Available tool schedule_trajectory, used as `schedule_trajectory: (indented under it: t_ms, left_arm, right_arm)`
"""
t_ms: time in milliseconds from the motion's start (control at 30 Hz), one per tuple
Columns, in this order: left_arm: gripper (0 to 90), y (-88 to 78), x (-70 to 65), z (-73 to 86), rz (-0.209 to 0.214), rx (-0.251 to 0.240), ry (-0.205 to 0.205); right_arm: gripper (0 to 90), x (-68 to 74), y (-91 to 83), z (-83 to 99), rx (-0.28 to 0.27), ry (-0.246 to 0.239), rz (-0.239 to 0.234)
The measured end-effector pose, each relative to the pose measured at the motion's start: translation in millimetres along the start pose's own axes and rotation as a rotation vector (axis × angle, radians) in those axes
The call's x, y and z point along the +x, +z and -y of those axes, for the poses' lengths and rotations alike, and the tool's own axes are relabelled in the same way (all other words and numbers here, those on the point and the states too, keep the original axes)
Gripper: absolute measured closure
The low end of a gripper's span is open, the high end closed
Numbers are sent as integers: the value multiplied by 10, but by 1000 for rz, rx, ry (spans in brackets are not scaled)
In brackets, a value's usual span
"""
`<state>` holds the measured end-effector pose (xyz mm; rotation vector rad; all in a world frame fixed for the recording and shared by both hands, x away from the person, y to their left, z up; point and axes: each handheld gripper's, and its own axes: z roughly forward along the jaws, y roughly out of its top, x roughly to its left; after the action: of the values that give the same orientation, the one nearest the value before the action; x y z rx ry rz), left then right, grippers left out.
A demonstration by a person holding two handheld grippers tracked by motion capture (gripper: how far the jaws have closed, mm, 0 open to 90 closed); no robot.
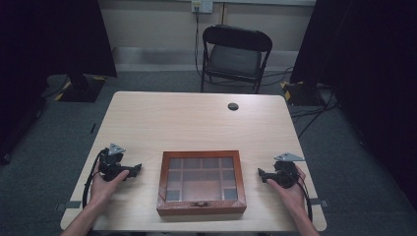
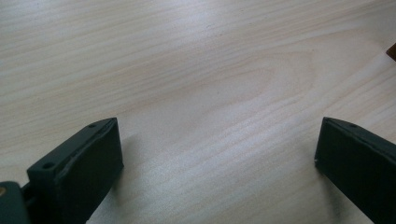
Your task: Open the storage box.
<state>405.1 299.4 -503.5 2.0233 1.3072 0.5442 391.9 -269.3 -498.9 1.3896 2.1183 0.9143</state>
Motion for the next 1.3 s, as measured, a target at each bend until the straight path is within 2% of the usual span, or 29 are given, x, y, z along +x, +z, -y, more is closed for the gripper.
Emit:
schedule_trajectory:
  t_ms: [233,400,433,533,767,800,967,1100,1300]
  left_arm:
    - [1,0,0,0,0,0,0]
    - [0,3,-1,0,-3,-2,-1]
    - [0,3,-1,0,-3,-2,-1]
    - [0,3,-2,1,-3,-2,-1]
    - [0,0,1,-1,0,2,0]
    - [0,1,0,0,-2,0,0]
    - [0,3,-1,0,-3,-2,-1]
    - [0,-1,1,-2,0,4,0]
    - [0,-2,0,-2,-2,5,3]
  right_arm:
    - [213,11,-29,-23,13,-1,-21]
    - [277,30,-105,-74,-16,11,-55]
    - [319,41,-154,-103,-35,14,-72]
    - [360,58,-227,-142,-57,23,-136]
    - [468,150,-363,-204,-82,-8,-210]
    - [520,162,-388,-219,-88,-19,-238]
    - [579,226,-488,-266,-121,-42,-302]
    - [651,301,-536,-297,-118,-75,-348]
    - [694,456,-563,-323,-110,-117,-408]
